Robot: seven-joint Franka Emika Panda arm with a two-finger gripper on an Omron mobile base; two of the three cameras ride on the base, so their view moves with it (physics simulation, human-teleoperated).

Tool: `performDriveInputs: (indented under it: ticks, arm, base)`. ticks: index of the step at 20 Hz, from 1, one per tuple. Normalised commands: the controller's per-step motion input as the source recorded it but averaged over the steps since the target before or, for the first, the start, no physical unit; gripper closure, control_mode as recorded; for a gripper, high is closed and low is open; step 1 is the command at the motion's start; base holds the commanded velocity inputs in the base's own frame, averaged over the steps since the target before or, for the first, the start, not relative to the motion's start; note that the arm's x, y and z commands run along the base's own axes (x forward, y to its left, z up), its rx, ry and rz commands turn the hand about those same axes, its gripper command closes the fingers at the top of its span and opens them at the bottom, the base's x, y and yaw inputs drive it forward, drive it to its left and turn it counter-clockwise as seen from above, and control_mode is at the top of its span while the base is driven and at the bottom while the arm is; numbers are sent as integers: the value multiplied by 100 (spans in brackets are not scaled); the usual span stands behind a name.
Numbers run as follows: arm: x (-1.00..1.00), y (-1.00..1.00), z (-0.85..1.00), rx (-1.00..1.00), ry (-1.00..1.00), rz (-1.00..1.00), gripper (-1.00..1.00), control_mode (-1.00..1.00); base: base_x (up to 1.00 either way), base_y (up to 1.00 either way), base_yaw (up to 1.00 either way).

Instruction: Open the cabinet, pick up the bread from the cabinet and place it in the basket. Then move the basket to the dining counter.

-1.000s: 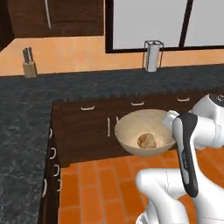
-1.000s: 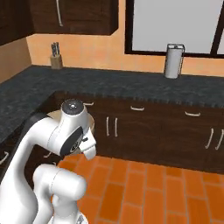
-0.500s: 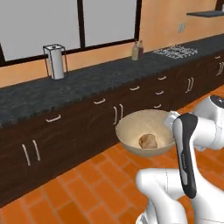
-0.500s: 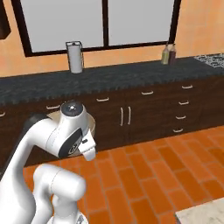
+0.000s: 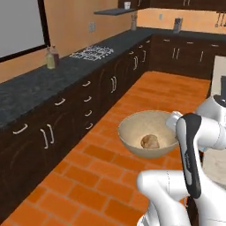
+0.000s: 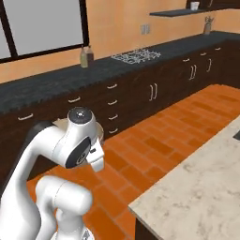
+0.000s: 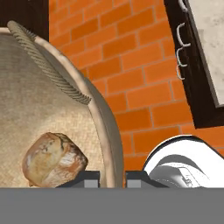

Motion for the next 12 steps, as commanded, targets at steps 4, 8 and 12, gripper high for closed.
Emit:
performDriveInputs:
  ticks: [4, 8, 12]
  arm:
    - [0, 0, 0, 0, 0, 0, 100, 100]
    - [0, 0, 0, 0, 0, 0, 100, 100]
    - [0, 0, 0, 0, 0, 0, 100, 100]
  base:
    - [-1, 0, -82]
    - [5, -18, -87]
    - [26, -57, -38]
